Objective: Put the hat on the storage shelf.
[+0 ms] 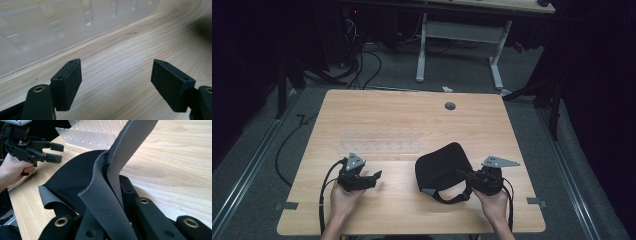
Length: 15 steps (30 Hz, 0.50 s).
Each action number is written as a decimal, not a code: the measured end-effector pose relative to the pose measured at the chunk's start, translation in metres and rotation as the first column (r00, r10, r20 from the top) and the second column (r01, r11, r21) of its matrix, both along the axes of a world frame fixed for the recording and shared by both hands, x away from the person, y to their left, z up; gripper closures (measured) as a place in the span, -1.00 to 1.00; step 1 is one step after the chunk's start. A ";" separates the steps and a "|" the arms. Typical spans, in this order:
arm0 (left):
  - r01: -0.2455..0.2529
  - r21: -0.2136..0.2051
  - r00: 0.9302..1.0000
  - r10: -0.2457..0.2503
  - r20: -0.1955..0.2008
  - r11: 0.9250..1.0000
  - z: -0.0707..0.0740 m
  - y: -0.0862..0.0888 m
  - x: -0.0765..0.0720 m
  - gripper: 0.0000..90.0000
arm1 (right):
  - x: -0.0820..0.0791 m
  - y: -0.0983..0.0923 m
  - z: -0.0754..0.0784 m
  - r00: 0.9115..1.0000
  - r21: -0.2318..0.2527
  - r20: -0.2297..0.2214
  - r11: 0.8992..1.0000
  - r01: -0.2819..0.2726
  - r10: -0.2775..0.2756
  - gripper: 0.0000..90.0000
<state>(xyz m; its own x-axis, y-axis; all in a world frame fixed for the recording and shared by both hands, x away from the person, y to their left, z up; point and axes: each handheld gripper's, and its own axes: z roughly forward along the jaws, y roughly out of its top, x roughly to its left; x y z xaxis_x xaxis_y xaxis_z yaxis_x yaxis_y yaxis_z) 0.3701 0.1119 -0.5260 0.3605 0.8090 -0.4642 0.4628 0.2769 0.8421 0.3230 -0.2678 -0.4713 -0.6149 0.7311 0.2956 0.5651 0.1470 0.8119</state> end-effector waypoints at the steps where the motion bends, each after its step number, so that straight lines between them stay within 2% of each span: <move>1: 0.032 0.006 0.999 -0.032 0.009 0.999 0.004 -0.004 -0.004 -0.45 | 0.000 0.001 0.000 1.000 0.004 -0.003 1.000 -0.001 0.001 0.89; 2: 0.032 0.006 0.999 -0.032 0.009 0.999 0.004 -0.004 -0.004 -0.44 | 0.000 0.001 0.000 1.000 0.004 -0.003 1.000 -0.001 0.001 0.89; 4: 0.096 0.022 0.994 -0.097 0.040 0.995 0.012 -0.014 -0.012 -0.45 | 0.000 0.003 0.000 1.000 0.009 -0.004 1.000 -0.004 0.004 0.89; 5: 0.096 0.022 0.994 -0.097 0.040 0.995 0.012 -0.014 -0.012 -0.45 | -0.001 0.003 0.001 1.000 0.012 -0.005 1.000 -0.003 0.003 0.89; 6: 0.132 0.036 0.989 -0.134 0.061 0.991 0.016 -0.021 -0.018 -0.45 | -0.001 0.003 0.001 1.000 0.014 -0.006 1.000 -0.005 0.005 0.89; 7: 0.132 0.036 0.989 -0.134 0.061 0.991 0.016 -0.021 -0.018 -0.45 | -0.001 0.003 0.001 1.000 0.014 -0.006 1.000 -0.005 0.005 0.89; 9: 0.188 0.039 0.979 -0.190 0.071 0.981 0.021 -0.031 -0.025 -0.47 | -0.001 0.005 0.002 1.000 0.015 -0.008 1.000 -0.009 0.010 0.89; 11: 0.217 0.035 0.972 -0.220 0.081 0.975 0.024 -0.038 -0.029 -0.47 | -0.001 0.005 0.002 1.000 0.017 -0.008 1.000 -0.012 0.012 0.89; 12: 0.217 0.035 0.972 -0.220 0.081 0.975 0.024 -0.038 -0.029 -0.48 | -0.001 0.005 0.002 1.000 0.017 -0.008 1.000 -0.012 0.012 0.89; 13: 0.244 0.035 0.965 -0.246 0.090 0.969 0.026 -0.044 -0.032 -0.48 | -0.001 0.006 0.003 1.000 0.021 -0.007 1.000 -0.014 0.014 0.89; 14: 0.244 0.035 0.965 -0.246 0.090 0.969 0.026 -0.044 -0.032 -0.49 | -0.001 0.006 0.003 1.000 0.021 -0.007 1.000 -0.014 0.014 0.89; 15: 0.259 0.042 0.961 -0.262 0.093 0.965 0.028 -0.048 -0.034 -0.49 | -0.001 0.006 0.003 1.000 0.024 -0.007 1.000 -0.015 0.016 0.89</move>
